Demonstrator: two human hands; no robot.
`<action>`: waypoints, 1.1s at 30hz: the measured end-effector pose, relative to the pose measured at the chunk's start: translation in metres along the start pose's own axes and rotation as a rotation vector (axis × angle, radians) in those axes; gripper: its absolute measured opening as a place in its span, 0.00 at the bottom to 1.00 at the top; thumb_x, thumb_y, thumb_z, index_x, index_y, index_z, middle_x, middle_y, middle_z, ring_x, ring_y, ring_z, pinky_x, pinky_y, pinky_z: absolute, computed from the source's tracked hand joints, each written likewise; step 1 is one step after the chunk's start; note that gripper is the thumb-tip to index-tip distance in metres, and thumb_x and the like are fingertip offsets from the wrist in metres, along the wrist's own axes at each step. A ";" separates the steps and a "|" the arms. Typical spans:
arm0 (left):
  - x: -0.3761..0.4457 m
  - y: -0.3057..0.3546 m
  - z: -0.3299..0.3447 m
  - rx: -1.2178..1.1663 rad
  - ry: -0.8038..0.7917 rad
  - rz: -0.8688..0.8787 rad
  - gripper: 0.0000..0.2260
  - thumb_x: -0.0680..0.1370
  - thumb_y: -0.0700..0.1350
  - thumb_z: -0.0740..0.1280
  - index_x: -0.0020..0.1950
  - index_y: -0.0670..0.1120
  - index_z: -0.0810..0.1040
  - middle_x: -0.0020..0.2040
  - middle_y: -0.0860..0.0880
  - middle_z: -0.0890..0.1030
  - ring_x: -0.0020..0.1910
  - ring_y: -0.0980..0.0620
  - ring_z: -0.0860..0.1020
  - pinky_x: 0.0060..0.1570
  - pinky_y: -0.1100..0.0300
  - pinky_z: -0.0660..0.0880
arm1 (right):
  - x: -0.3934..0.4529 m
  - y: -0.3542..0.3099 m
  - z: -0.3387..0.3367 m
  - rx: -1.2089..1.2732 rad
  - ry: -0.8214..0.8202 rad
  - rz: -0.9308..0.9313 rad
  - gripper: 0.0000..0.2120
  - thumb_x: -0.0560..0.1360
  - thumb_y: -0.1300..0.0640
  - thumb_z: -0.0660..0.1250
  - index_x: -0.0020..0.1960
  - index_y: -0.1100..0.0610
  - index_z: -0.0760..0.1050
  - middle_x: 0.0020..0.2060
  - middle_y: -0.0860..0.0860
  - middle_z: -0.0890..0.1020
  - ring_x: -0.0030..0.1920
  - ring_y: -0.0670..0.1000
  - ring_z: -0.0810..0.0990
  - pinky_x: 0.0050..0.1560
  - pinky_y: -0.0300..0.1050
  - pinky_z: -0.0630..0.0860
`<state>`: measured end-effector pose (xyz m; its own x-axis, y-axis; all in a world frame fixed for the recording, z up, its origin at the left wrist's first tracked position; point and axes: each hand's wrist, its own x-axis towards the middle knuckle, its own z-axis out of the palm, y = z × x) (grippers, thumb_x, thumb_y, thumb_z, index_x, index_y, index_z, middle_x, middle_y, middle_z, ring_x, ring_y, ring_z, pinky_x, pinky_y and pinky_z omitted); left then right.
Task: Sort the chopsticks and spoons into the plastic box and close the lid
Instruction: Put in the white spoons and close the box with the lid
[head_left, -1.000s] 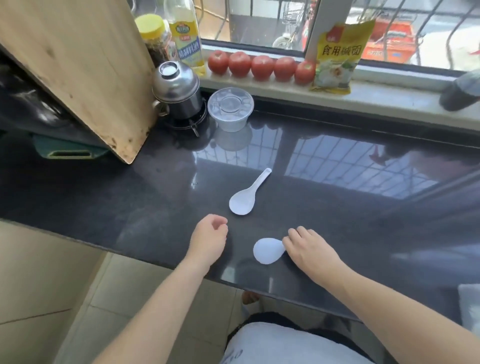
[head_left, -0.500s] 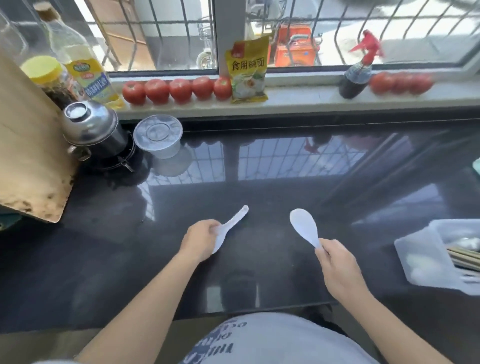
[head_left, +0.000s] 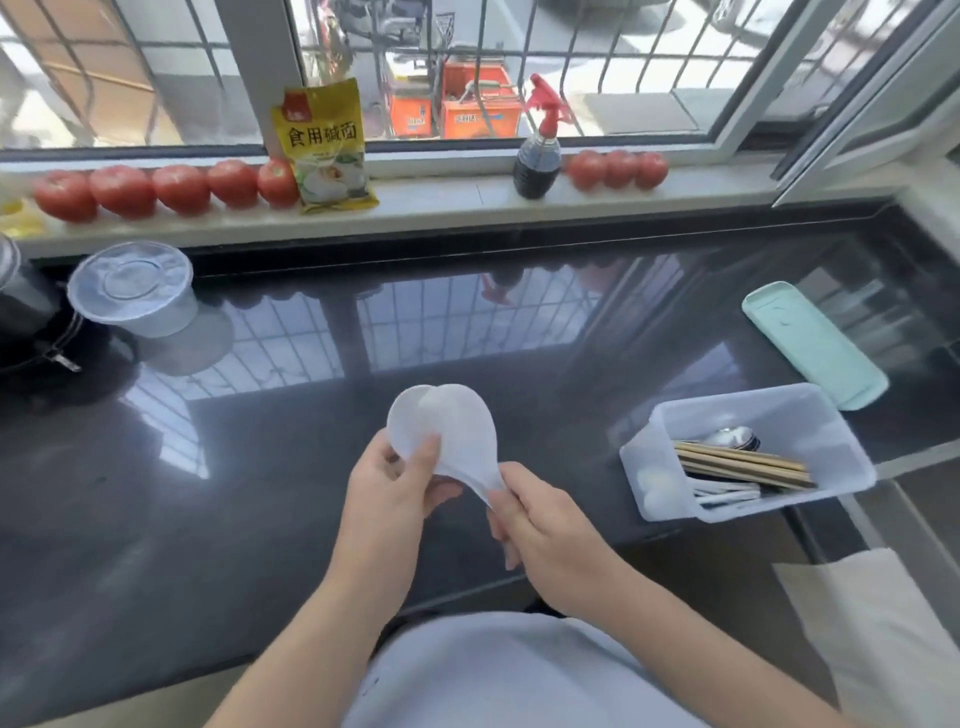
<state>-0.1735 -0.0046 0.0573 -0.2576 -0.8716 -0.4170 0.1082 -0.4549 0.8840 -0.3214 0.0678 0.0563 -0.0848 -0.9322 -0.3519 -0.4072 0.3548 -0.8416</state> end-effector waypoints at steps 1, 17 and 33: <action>-0.006 -0.004 0.017 -0.023 -0.048 -0.020 0.09 0.84 0.46 0.64 0.60 0.44 0.80 0.54 0.41 0.85 0.52 0.43 0.84 0.54 0.48 0.80 | -0.001 0.002 -0.009 0.039 0.027 0.010 0.15 0.86 0.52 0.54 0.45 0.58 0.69 0.33 0.46 0.75 0.31 0.48 0.74 0.39 0.52 0.76; -0.001 -0.069 0.259 -0.081 0.354 -0.226 0.09 0.86 0.41 0.57 0.55 0.42 0.77 0.42 0.42 0.77 0.29 0.47 0.68 0.31 0.55 0.64 | -0.008 0.214 -0.347 -0.924 -0.154 0.044 0.09 0.80 0.61 0.61 0.43 0.51 0.72 0.38 0.47 0.70 0.42 0.48 0.75 0.43 0.44 0.73; -0.007 -0.083 0.366 -0.266 0.151 -0.317 0.07 0.83 0.39 0.63 0.55 0.42 0.82 0.55 0.44 0.86 0.56 0.46 0.85 0.58 0.51 0.77 | -0.038 0.195 -0.338 -0.099 -0.216 -0.027 0.08 0.82 0.51 0.62 0.54 0.42 0.79 0.45 0.39 0.83 0.48 0.39 0.79 0.51 0.38 0.75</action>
<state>-0.5320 0.1061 0.0641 -0.1772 -0.6894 -0.7024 0.2950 -0.7181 0.6304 -0.7052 0.1484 0.0438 0.1193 -0.9006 -0.4180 -0.4951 0.3110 -0.8113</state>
